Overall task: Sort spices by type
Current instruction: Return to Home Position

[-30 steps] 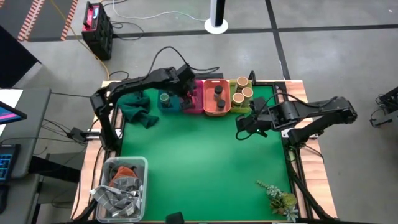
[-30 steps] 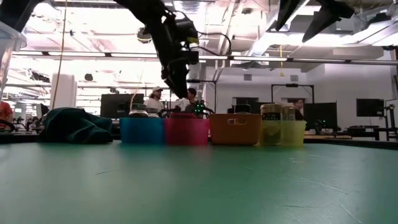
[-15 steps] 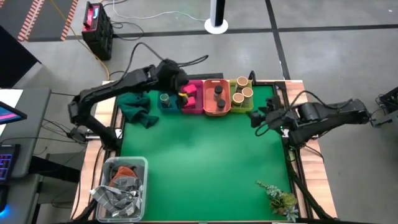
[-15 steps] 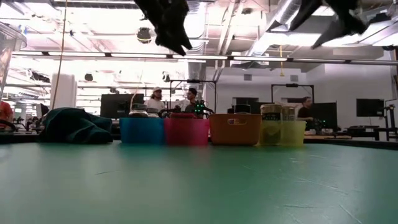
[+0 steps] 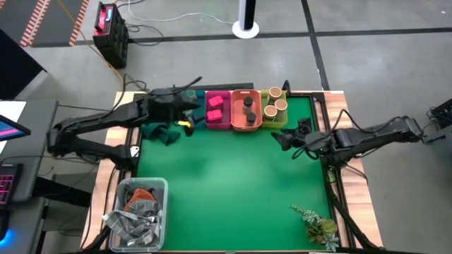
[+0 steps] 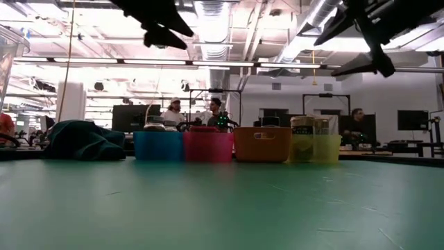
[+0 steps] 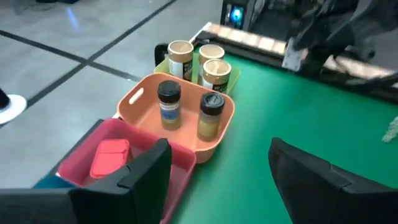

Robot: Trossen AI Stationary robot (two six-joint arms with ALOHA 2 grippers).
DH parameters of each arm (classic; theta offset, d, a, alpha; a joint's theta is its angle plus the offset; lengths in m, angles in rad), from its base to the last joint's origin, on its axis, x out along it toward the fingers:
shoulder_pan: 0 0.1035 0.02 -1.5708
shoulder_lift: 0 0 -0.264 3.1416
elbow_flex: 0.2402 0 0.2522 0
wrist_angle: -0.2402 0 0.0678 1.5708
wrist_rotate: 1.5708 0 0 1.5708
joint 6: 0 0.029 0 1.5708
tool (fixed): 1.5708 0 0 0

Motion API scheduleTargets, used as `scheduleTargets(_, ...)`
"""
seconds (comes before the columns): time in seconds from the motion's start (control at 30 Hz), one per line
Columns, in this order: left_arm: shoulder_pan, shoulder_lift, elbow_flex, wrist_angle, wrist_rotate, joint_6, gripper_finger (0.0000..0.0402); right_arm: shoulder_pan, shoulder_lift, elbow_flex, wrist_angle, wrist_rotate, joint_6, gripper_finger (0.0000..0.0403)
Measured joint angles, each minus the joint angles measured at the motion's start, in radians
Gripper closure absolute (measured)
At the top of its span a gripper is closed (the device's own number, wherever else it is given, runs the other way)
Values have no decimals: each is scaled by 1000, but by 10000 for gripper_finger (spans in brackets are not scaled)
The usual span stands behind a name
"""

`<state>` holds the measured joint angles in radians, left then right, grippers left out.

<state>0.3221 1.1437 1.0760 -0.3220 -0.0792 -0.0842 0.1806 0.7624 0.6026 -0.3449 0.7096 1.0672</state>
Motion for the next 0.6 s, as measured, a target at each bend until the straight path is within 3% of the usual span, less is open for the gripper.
scheduleTargets(0.3, -39, -189, -173, 65, 2, -81, 148, 0, -96, -220, 371, -6, -71, 21)
scheduleTargets(0.6, -74, -340, -466, 398, 65, -276, 148, 9, -72, -466, 804, -5, 27, 52)
